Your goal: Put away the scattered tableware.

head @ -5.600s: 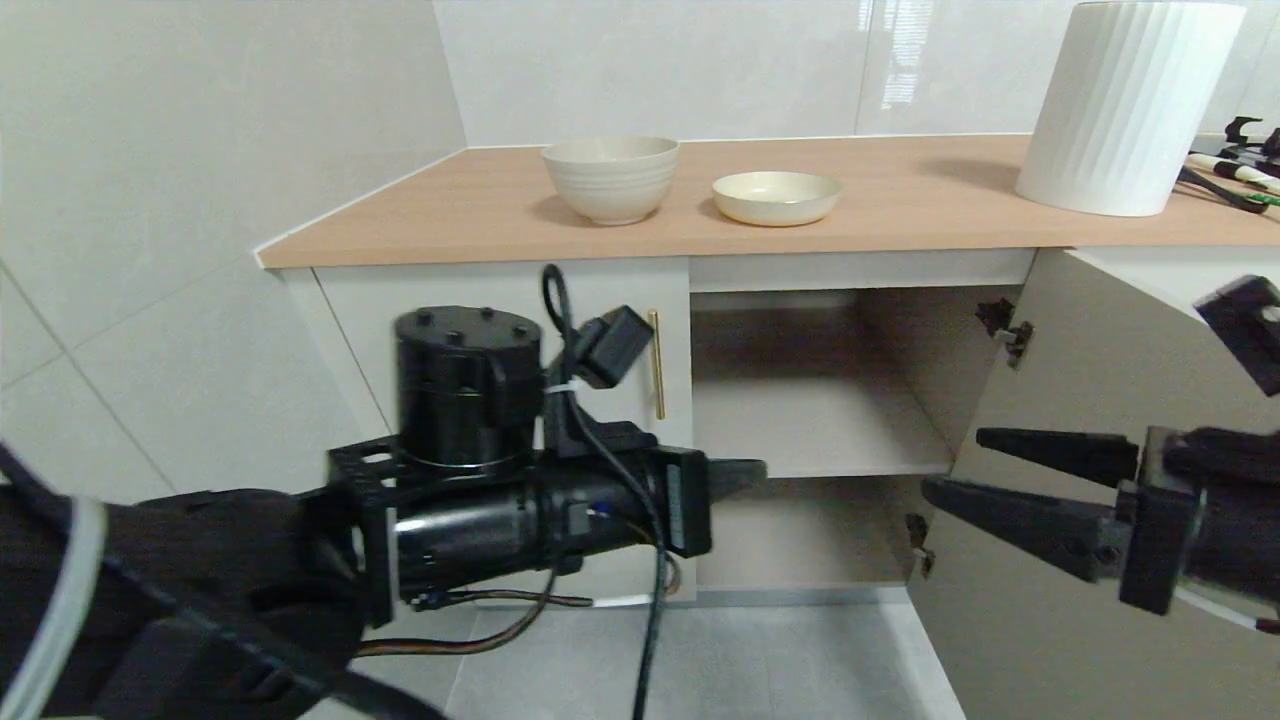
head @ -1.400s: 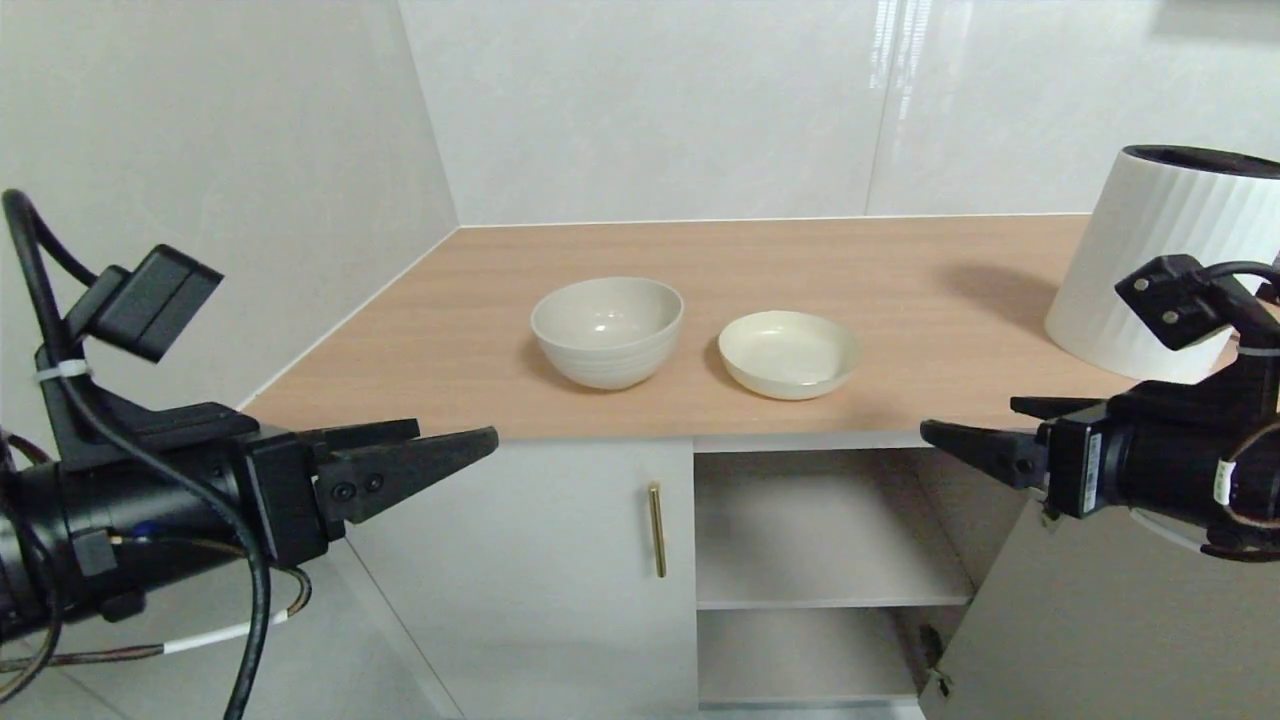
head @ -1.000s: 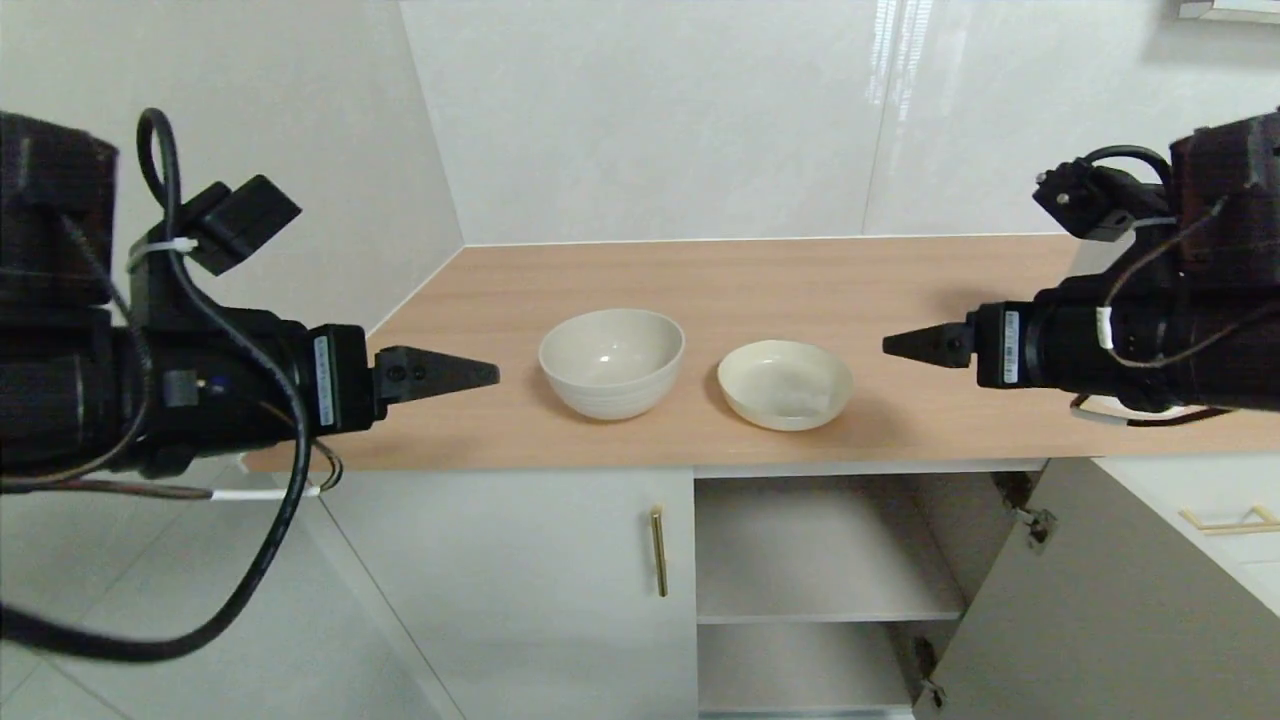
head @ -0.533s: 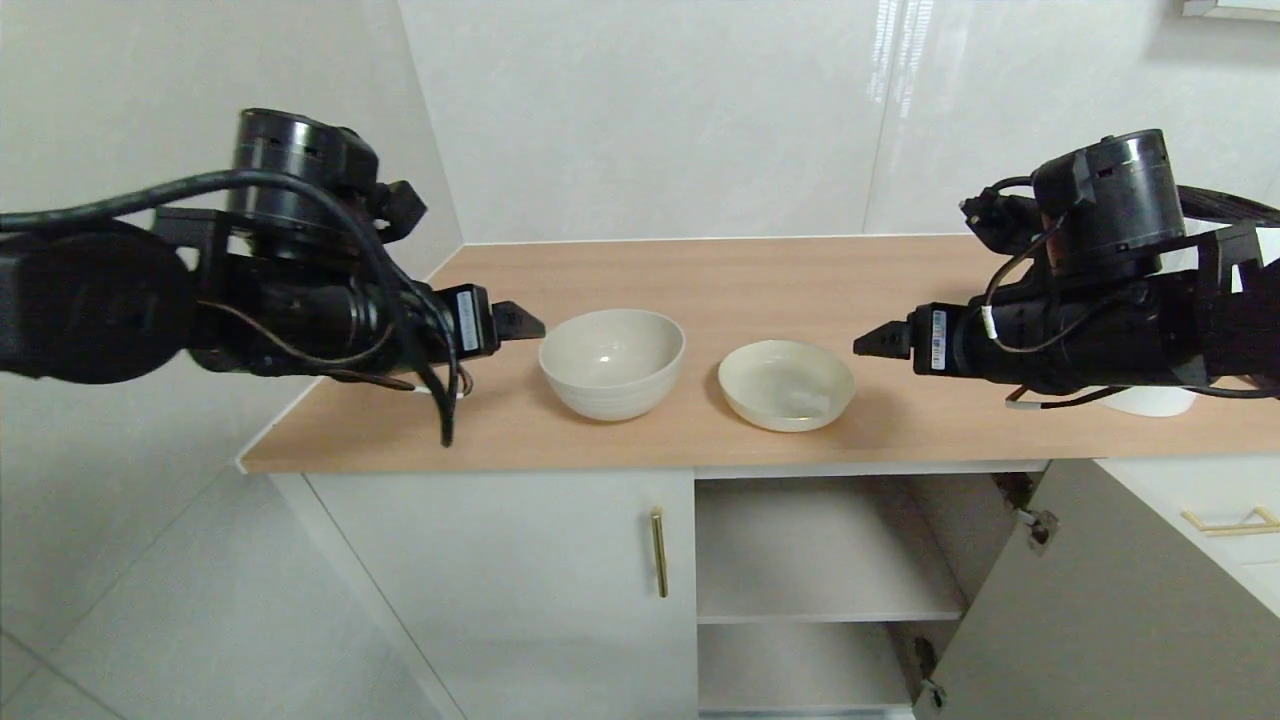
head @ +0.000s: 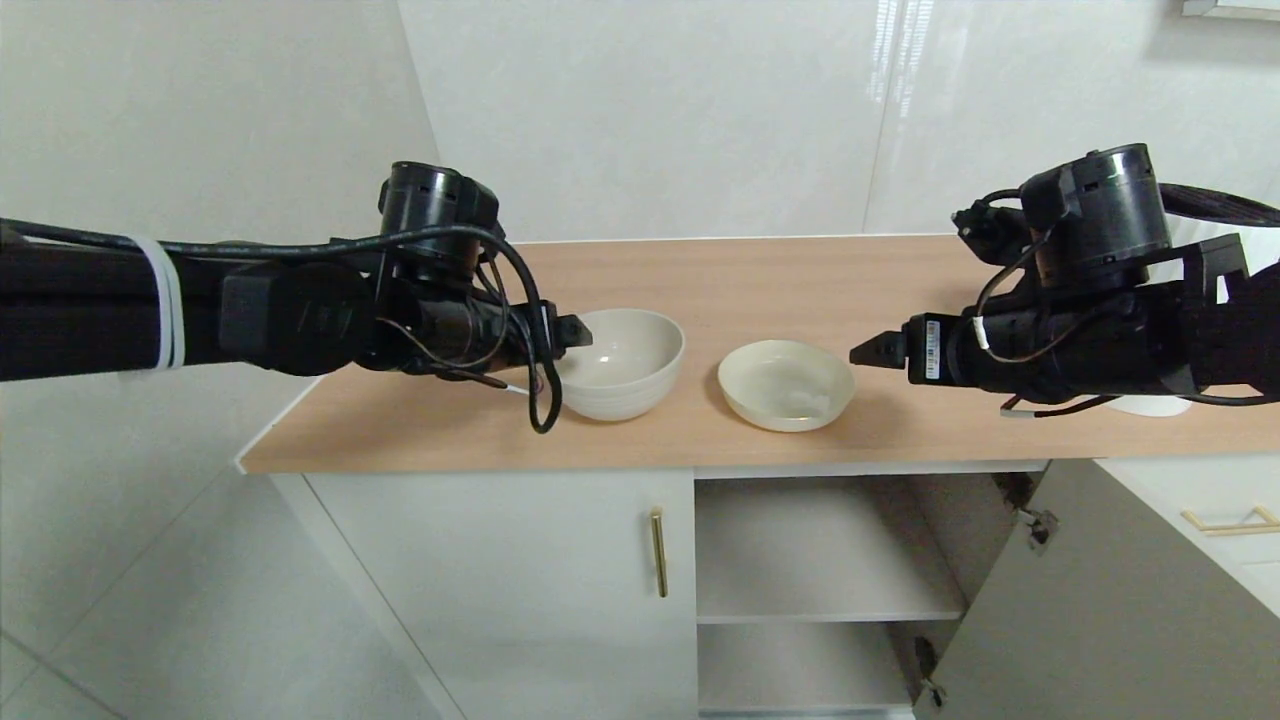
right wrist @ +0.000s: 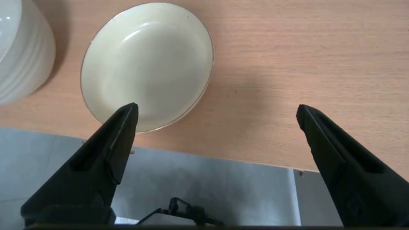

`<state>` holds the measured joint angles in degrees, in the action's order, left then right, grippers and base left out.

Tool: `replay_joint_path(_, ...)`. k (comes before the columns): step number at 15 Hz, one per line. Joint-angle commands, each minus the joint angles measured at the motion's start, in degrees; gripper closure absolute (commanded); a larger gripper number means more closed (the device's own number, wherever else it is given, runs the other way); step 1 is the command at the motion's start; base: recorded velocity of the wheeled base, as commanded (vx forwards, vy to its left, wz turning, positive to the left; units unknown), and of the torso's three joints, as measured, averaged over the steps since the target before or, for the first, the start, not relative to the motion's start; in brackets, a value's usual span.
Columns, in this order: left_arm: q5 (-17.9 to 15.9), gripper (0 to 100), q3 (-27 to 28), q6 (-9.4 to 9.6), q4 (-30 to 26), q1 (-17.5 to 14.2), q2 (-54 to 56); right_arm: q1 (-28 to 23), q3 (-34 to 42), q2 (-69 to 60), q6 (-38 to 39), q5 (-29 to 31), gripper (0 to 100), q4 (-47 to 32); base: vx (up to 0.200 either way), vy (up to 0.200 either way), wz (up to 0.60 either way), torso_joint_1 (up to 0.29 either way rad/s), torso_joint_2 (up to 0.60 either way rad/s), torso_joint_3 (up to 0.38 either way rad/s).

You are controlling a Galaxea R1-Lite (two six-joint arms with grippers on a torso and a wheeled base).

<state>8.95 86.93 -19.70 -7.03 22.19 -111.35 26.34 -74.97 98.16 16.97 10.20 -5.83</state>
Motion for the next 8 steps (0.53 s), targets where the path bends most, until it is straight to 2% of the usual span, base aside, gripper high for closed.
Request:
replay_joint_path(1,0.02,100,0.70,0.01,-0.09,0.58,-2.21,0.02,-0.09,0.02,-0.01,-0.01,0,0.03,0.000,0.000,0.00,0.000,0.00,0.000)
replay_joint_path(6,0.10,100,0.43,-0.34,-0.09,1.98,-2.29,0.02,0.00,0.81,-0.01,-0.10,0,-0.06,0.000,0.000,0.00,0.000,0.00,0.000)
replay_joint_path(8,0.19,100,-0.80,-1.48,-0.09,2.69,0.96,0.02,-0.17,1.95,-0.09,-0.01,0,-0.06,0.000,0.000,0.00,0.000,0.00,0.000)
